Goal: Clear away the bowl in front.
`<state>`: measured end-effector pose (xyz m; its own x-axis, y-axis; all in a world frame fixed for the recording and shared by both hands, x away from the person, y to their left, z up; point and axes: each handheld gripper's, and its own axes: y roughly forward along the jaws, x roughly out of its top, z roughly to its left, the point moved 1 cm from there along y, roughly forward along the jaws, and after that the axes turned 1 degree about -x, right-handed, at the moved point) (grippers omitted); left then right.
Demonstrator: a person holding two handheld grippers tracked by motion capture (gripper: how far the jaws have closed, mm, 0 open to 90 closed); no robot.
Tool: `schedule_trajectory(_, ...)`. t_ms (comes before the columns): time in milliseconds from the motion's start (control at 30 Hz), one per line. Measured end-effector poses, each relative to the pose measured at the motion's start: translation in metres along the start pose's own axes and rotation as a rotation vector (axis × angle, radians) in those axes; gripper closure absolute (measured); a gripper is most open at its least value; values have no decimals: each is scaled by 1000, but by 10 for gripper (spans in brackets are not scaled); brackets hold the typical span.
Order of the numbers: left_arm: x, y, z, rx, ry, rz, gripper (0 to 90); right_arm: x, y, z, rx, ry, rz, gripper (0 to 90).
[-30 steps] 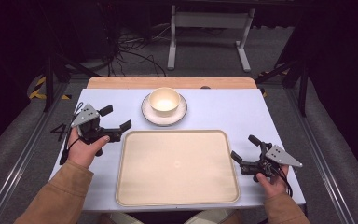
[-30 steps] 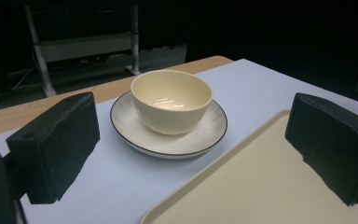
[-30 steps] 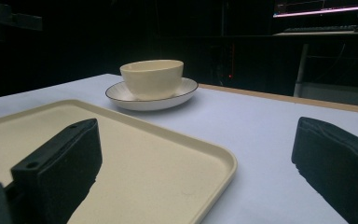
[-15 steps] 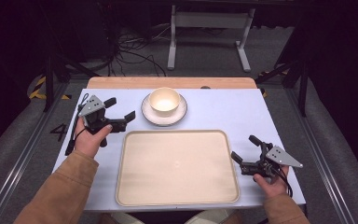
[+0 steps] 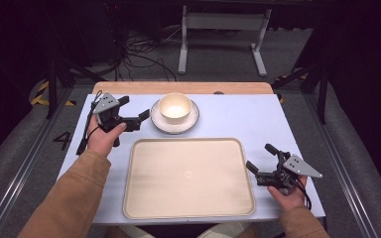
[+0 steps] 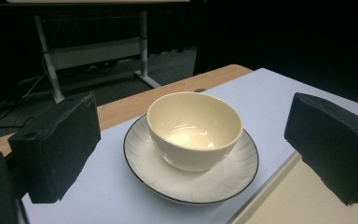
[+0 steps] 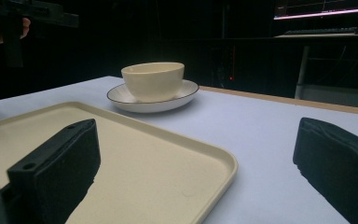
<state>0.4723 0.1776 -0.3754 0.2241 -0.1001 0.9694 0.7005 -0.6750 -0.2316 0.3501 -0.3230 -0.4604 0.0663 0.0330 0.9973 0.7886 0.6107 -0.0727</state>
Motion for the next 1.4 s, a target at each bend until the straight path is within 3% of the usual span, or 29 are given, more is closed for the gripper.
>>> schedule_trajectory(133, 3, 12, 1, 6, 0, -8, 41, 0, 0, -1, 0, 14, -2, 12)
schedule_trajectory(300, 4, 25, 1, -4, -1, 23, 24, 0, 0, -2, -12, 39, -2, 15)
schedule_trajectory(400, 6, 30, 1, 15, 16, 27, 21, 0, 0, -1, -11, 25, -1, 13)
schedule_trajectory(733, 13, 48, -2, 6, -22, 18, 63, 0, -2, -1, -18, 16, -18, 10)
schedule_trajectory(900, 16, 54, -1, 33, -13, 31, 77, 0, -2, 0, -13, 10, -19, 10)
schedule_trajectory(1033, 18, 61, 2, 67, 6, 76, 112, -1, -2, 0, -9, 8, -23, 10)
schedule_trajectory(1100, 17, 68, 5, 67, 0, 132, 135, -1, -2, 0, -6, 5, -21, 10)
schedule_trajectory(1133, 17, 68, 5, 67, 0, 132, 131, -1, -2, 0, -5, 3, -21, 10)
schedule_trajectory(1167, 15, 73, 8, 75, 1, 194, 120, -1, -2, 1, -5, 0, -19, 10)
schedule_trajectory(1400, 11, 88, 13, 82, -54, 269, 146, -1, -2, 1, -1, -8, -17, 10)
